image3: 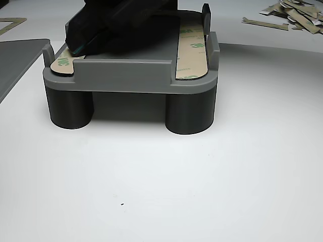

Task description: Peel off protective film from adhesive tape.

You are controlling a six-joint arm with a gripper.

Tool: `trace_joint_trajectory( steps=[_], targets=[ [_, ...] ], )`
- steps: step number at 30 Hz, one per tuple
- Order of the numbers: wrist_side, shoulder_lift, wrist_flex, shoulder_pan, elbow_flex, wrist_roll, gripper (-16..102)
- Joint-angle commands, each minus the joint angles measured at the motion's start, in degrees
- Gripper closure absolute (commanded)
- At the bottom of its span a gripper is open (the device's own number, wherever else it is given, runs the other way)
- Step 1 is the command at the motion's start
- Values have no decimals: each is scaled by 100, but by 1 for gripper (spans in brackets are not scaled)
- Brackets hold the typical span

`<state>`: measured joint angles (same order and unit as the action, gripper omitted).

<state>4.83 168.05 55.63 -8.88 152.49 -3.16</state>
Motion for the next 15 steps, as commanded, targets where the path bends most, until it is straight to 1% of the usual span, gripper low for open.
trace_joint_trajectory(
  steps=[1, 10, 12, 14, 15],
  targets=[
    [-79, 123, -62, -123, -123, -62, 97],
    [-26, 123, -62, -123, -149, -26, 97],
    [0, -62, -79, -70, -343, 18, 97],
    [-123, -325, -114, 105, -580, 26, 97],
    [-272, -457, -123, 246, -703, 9, 97]
  ],
)
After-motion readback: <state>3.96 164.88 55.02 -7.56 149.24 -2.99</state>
